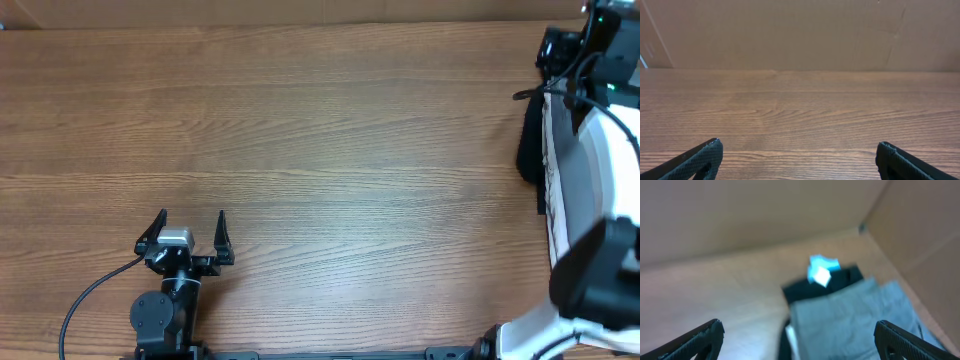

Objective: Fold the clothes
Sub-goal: 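Reach the right gripper to the clothes stack and grasp the grey shorts, then lift the grey shorts with the right gripper and drag them leftward onto the table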

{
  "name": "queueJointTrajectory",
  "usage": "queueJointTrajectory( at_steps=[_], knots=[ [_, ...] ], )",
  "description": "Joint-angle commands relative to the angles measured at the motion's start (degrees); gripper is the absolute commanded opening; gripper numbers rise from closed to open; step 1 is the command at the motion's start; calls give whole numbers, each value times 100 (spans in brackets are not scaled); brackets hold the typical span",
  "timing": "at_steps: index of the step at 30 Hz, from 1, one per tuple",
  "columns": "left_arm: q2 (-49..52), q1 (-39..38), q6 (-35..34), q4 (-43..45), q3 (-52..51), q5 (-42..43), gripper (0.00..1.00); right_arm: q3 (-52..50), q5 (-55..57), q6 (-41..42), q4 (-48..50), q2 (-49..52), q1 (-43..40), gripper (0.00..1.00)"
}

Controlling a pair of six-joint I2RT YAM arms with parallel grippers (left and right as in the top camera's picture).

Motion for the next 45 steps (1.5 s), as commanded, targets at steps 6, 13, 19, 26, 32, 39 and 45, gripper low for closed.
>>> queueJointTrajectory(
  at_steps=[6,13,19,26,32,39,45],
  knots=[
    [4,-24,111,2,-28,42,100,365,308,-662,-24,1137,-238,100],
    [4,-24,111,2,-28,42,100,365,994,-1073,-13,1679,-245,100],
    [4,-24,111,2,-28,42,100,363,852,-1071,-55,1744,-245,90],
    [4,-24,111,2,-28,42,100,361,699,-1069,-245,1746,-289,88],
    [4,-24,111,2,-28,42,100,358,623,-1067,-363,1749,-407,84],
    [4,-24,111,2,-28,42,100,358,337,-1069,-490,1749,-599,77],
    [4,-24,111,2,-28,42,100,358,232,-1069,-503,1749,-629,58]
  ],
)
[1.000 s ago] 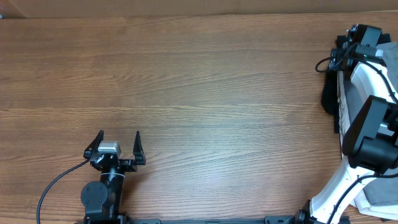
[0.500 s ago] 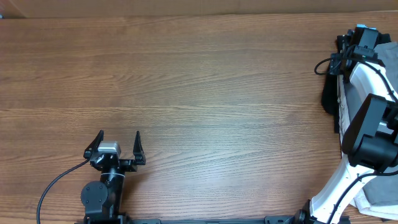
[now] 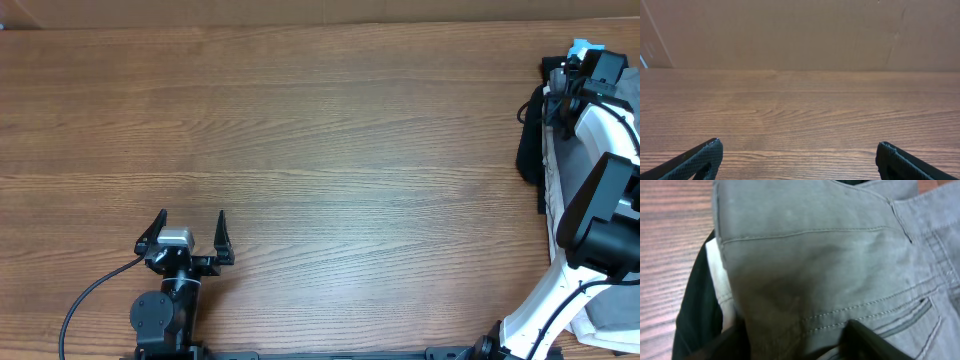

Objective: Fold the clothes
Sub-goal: 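Lift the grey shorts with the right gripper and drag them leftward onto the table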

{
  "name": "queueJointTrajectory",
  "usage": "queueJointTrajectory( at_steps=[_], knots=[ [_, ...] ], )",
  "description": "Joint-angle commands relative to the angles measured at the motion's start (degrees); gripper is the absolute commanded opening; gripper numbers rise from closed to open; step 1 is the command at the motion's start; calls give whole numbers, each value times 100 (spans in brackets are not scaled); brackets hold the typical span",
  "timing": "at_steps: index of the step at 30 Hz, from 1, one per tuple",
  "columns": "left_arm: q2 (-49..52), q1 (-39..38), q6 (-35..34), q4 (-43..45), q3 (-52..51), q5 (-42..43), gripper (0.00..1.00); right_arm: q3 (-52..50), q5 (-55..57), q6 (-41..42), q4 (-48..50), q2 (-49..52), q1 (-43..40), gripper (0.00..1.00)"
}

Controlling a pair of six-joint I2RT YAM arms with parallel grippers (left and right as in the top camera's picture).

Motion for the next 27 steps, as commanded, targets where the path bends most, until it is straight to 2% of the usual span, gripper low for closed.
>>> queueJointTrajectory(
  at_steps=[1,6,9,11,13,15,19,27],
  knots=[
    [4,-24,109,2,-28,39,100,177,-105,-15,9,35,-52,56],
    [4,-24,109,2,-28,42,100,179,-105,26,24,33,-52,52],
    [4,-24,109,0,-28,39,100,184,-105,33,28,33,-52,33],
    [4,-24,109,2,-28,39,100,184,-105,125,33,33,-52,28],
    [4,-24,109,2,-28,39,100,184,-107,155,46,33,-52,18],
    [4,-24,109,2,-28,39,100,184,-105,155,46,33,-52,4],
    [4,-24,109,2,-28,39,100,190,-101,197,46,-28,-44,4],
    [4,-24,109,2,-28,39,100,192,-111,885,201,-807,-7,4]
  ],
)
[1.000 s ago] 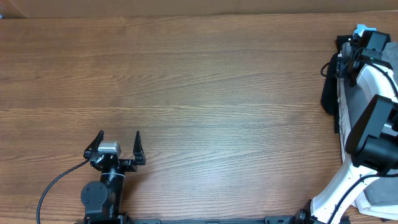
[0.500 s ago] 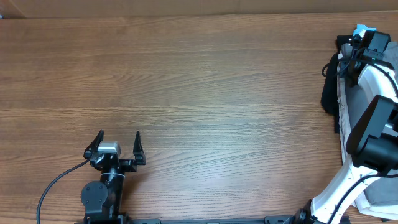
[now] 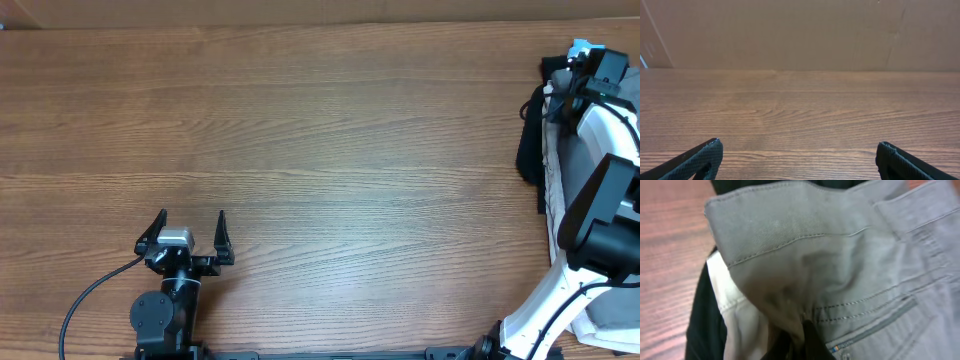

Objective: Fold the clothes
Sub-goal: 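Lift the grey shorts with the right gripper and drag them leftward onto the table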

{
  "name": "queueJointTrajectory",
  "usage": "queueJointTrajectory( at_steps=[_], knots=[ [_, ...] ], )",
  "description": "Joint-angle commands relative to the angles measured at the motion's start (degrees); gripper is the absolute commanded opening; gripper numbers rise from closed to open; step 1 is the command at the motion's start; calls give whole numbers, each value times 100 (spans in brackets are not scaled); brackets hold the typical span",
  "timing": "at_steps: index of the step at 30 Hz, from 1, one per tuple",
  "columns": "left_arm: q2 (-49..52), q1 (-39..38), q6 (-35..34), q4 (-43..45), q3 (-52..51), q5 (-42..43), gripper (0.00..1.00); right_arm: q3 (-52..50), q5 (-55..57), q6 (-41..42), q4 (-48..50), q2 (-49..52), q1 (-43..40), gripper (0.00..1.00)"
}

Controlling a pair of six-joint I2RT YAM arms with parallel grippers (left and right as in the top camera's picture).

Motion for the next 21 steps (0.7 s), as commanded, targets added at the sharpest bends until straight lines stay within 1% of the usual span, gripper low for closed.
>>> queueJointTrajectory(
  at_steps=[1,5,10,15,21],
  knots=[
    [4,-22,111,2,-28,42,100,186,-72,361,116,-809,57,4],
    [4,-22,114,2,-28,42,100,186,-516,361,98,-1296,289,4],
    [4,-22,111,2,-28,42,100,186,-964,361,138,-1687,868,4],
    [4,-22,111,2,-28,42,100,186,-1567,382,127,-1740,1753,4],
    [4,-22,111,2,-28,42,100,186,-2210,1062,247,-1738,3038,4]
  ],
)
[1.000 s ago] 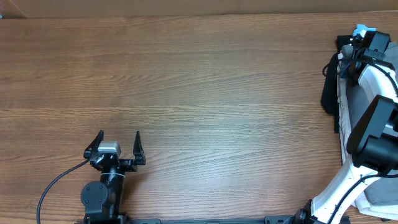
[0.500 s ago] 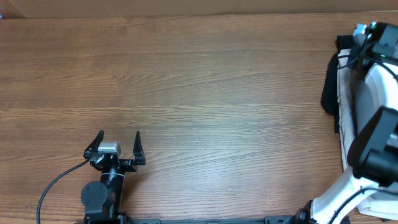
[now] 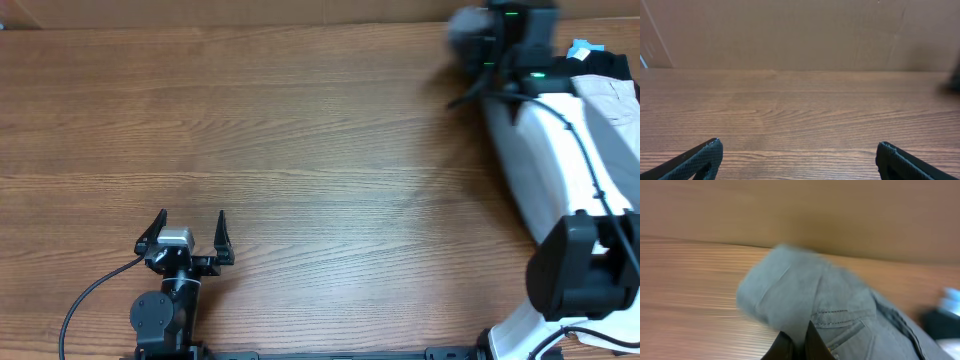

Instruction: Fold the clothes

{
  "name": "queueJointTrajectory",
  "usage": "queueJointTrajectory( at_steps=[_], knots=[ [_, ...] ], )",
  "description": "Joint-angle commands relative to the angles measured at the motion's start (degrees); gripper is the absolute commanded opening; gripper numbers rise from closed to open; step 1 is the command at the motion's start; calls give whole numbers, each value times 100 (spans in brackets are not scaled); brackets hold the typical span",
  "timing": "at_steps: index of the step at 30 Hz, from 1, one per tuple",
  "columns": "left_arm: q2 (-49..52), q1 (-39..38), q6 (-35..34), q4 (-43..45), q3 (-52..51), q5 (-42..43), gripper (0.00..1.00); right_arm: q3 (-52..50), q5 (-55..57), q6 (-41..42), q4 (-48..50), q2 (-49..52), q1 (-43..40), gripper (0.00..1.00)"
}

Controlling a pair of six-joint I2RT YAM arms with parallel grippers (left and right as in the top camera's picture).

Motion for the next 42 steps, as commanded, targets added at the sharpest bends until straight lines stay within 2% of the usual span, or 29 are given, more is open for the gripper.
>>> queueJointTrajectory(
  at_steps=[1,5,9,12,13,14,17,18,21,24,26,29,37,42],
  knots=[
    [2,-24,111,4,-28,39,100,177,-778,531,164,-133,741,4],
    [2,-24,111,4,-28,39,100,173,-872,1147,251,-87,1670,4],
    [2,-24,111,4,-28,39,100,173,-868,1923,614,160,2682,4],
    [2,-24,111,4,-28,39,100,173,-863,2208,992,337,3257,4],
    [2,-24,111,4,-28,39,100,173,-850,2297,1097,382,3401,7],
    [2,-24,111,4,-28,39,100,173,-841,2369,1211,431,3541,24],
    [2,-24,111,4,-28,39,100,173,-560,2437,1320,446,3759,43],
    [2,-24,111,4,-28,39,100,175,-439,2437,1357,442,3788,60],
    [2,-24,111,4,-28,39,100,177,-435,2437,1397,424,3744,67],
    [2,-24,111,4,-28,39,100,177,-433,2437,1246,326,3602,79],
    [2,-24,111,4,-28,39,100,177,-341,2437,1003,170,3427,90],
    [2,-24,111,4,-28,39,100,177,-238,2441,466,-142,3042,100],
    [2,-24,111,4,-28,39,100,177,-431,2459,-1827,-1108,1591,100],
    [2,-24,111,4,-28,39,100,142,-457,2461,-3351,-1193,1003,100]
  ],
)
